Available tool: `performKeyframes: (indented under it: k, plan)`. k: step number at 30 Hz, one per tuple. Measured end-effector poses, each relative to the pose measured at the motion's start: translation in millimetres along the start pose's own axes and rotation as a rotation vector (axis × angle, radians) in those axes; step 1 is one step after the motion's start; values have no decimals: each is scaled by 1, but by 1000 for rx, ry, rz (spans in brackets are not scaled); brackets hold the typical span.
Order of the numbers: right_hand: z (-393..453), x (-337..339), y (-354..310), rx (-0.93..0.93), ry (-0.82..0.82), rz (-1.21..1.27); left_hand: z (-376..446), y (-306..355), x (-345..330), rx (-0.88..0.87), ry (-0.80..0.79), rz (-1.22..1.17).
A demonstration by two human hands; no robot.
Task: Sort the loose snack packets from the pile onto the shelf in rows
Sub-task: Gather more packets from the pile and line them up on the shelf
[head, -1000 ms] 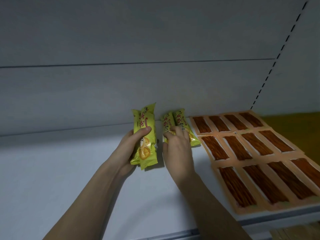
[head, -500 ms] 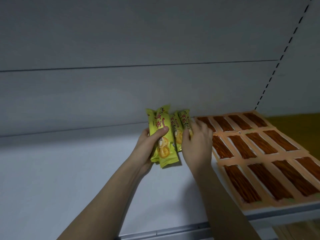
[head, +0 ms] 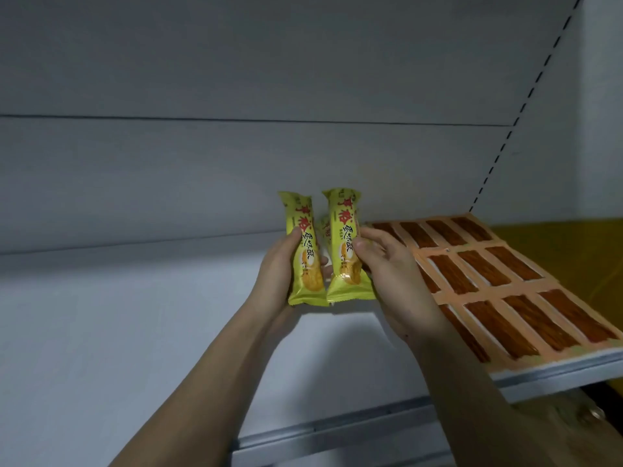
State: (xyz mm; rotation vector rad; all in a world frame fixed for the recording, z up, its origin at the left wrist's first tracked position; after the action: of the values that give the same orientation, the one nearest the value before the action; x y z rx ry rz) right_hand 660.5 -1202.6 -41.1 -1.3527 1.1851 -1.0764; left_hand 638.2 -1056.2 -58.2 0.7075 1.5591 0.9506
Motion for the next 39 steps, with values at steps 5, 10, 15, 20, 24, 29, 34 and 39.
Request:
performKeyframes:
  k: [5,10,15,20,24,29,34,39]
  plan:
    - [-18,20,-6,-85,-76,-38,-9,-6,-5,-116,4,308]
    - [-36,42,-5,-107,-115,-74,-41,-26,-21,-101,23,350]
    - [-62,63,-3,-105,-245,-166,-72,-39,-41,-156,69,486]
    - [-81,82,2,13,-255,-560,-98,-53,-42,-216,203,668]
    - [-93,78,7,160,-208,-914,-105,-53,-45,-349,290,1002]
    - [-105,79,3,269,-170,-1153,-115,-46,-52,-392,211,1139]
    - [-113,93,4,213,-403,-1152,-137,-46,-51,-358,-33,1284]
    - [-104,93,6,234,-370,-1132,-134,-45,-58,-316,-102,1343]
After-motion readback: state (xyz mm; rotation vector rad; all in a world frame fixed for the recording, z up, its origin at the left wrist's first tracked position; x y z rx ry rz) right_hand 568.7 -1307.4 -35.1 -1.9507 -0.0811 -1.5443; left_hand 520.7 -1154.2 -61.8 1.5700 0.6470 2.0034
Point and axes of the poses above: each hand's wrist, its own z-axis towards the middle knuckle, its own x-axis out of the back of the hand, y = z × x, the point moved 3 cm from there along z, towards the middle knuckle, and after that the axes turned 8 degrees about -x, right-handed, at the moved point
